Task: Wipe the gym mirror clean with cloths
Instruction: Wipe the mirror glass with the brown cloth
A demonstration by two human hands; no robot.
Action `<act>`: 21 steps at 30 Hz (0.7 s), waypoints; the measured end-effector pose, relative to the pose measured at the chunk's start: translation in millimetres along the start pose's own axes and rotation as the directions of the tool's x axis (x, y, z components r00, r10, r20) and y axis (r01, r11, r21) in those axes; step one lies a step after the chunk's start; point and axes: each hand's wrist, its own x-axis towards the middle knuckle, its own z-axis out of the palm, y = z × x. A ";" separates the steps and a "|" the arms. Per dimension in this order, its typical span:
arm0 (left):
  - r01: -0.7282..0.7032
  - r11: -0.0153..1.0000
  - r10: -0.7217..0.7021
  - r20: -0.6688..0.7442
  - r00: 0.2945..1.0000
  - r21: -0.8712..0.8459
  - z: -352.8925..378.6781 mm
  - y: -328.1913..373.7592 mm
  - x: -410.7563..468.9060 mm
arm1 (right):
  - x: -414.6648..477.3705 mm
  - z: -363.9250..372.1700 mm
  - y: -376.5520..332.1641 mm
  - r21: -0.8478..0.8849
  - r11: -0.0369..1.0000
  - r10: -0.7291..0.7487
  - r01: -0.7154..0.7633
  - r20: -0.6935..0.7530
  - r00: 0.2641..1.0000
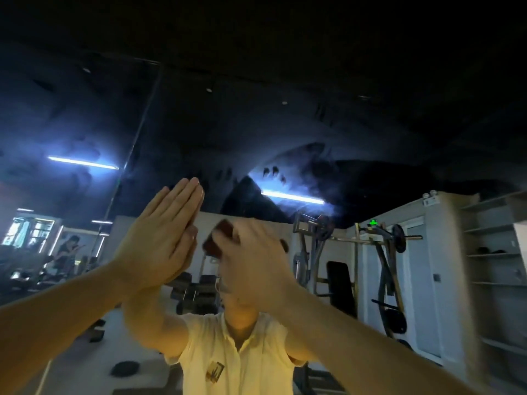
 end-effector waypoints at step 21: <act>0.094 0.992 -0.102 0.090 0.991 0.082 -1.5 20.3 -20.0 | 0.5 -46.8 102.6 -0.312 0.936 0.142 -0.160 -0.081 0.987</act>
